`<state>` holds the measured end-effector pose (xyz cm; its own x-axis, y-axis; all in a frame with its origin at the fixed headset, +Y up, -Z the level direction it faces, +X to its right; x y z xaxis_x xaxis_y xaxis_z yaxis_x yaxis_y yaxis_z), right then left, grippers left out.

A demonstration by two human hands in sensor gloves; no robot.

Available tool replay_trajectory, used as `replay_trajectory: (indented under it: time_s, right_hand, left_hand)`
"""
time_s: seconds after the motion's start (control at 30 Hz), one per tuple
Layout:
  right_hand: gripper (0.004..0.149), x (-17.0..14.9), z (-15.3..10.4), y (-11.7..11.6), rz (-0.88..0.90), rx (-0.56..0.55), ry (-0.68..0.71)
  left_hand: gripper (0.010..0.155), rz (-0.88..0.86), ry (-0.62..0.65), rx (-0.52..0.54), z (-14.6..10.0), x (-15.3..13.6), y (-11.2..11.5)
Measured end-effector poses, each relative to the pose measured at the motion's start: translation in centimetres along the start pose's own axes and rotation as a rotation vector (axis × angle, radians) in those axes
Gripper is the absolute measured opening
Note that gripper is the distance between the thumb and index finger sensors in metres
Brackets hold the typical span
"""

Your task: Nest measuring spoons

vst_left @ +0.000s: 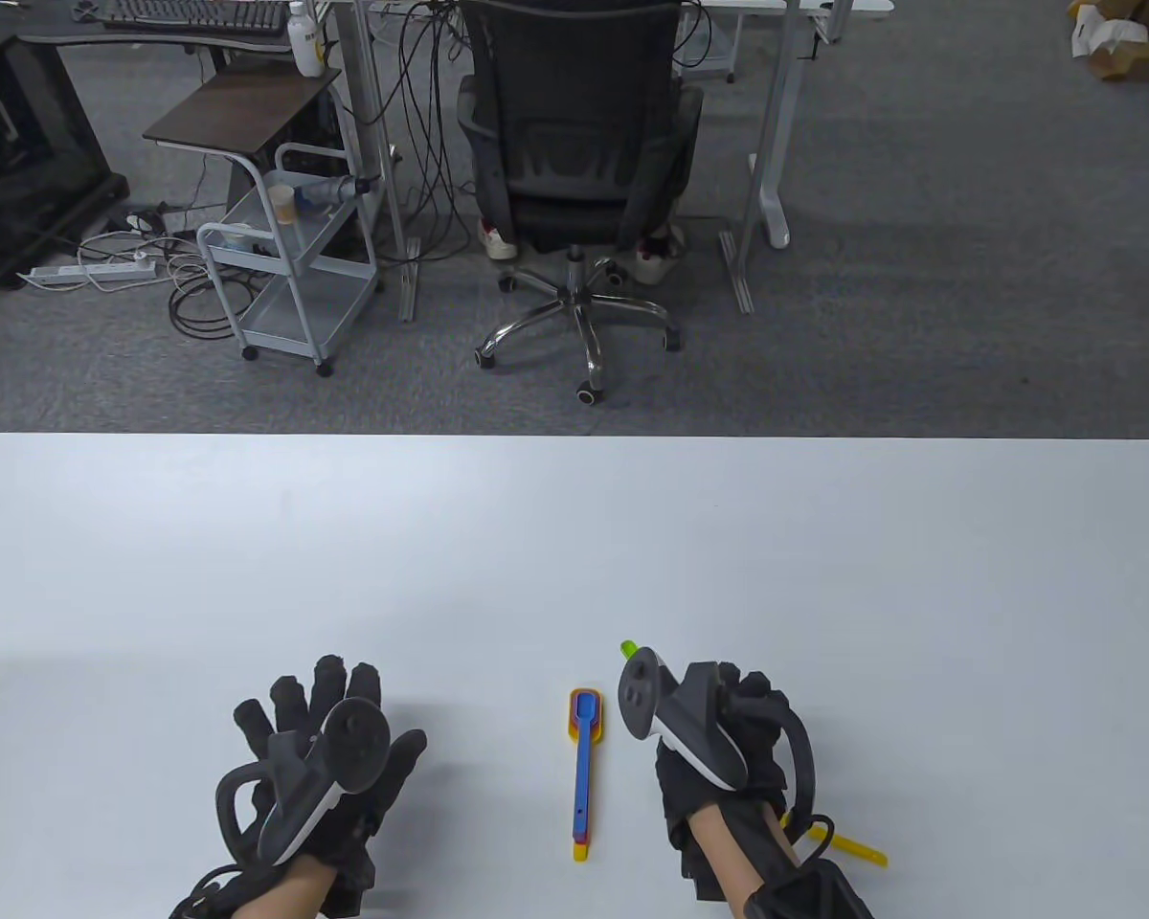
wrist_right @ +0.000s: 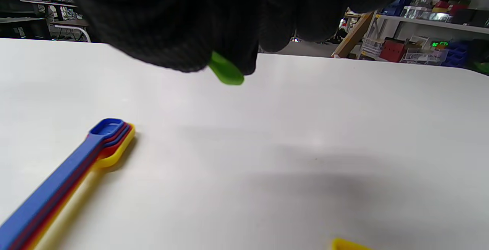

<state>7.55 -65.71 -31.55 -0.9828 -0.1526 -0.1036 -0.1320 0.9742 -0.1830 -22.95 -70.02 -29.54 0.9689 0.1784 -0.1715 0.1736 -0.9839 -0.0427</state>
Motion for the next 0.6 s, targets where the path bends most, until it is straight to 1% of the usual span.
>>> replay_trajectory:
  time_s: [0.27,0.6]
  right_hand:
    - [0.045,2.4,-1.3,-0.4,-0.019,0.013,-0.008]
    - [0.045,4.9,-1.7,-2.2,-0.027,0.076,-0.046]
  left_hand:
    - [0.086,0.007,-0.002,-0.004,0.0,0.0,0.0]
    - [0.085,0.014,-0.003,-0.008,0.0,0.1,0.1]
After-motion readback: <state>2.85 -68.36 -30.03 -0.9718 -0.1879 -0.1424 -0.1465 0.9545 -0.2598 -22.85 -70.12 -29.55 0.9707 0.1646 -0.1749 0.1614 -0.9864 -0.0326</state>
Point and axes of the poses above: the tracker on the back of each hand, its own x axis roughly to the thumb side, its own z axis roughly from the wrist to the fingertips, y = z × x, the point moved 1 cm from there along z, roughly from the wrist to the fingertips, and after that the axes turned 3 degrees about -z, right-handed, at the moved point
